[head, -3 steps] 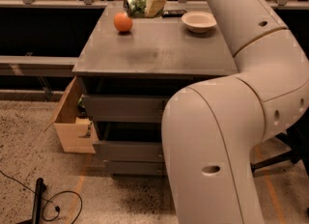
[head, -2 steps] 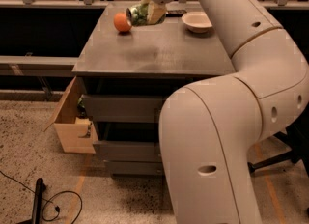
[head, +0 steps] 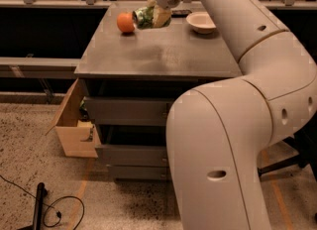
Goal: Move green can near orange
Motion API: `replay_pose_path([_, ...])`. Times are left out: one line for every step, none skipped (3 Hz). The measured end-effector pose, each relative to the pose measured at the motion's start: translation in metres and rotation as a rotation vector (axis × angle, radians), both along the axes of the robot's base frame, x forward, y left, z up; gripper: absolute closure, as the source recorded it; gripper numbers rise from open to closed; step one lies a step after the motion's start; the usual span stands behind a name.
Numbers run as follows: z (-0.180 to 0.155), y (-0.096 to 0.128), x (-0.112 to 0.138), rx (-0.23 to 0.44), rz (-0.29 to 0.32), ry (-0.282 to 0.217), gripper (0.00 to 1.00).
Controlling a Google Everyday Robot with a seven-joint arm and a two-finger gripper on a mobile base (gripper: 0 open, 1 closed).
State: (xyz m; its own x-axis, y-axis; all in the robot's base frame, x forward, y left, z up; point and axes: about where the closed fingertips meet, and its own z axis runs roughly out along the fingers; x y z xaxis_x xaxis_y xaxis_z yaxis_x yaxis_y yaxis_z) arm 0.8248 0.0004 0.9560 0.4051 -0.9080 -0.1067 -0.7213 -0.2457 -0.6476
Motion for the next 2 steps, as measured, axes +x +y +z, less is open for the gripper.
replay_pose_path([-0.013, -0.003, 0.021, 0.025, -0.021, -0.053, 1.00])
replay_pose_path([-0.030, -0.001, 0.035, 0.027, -0.019, -0.060, 1.00])
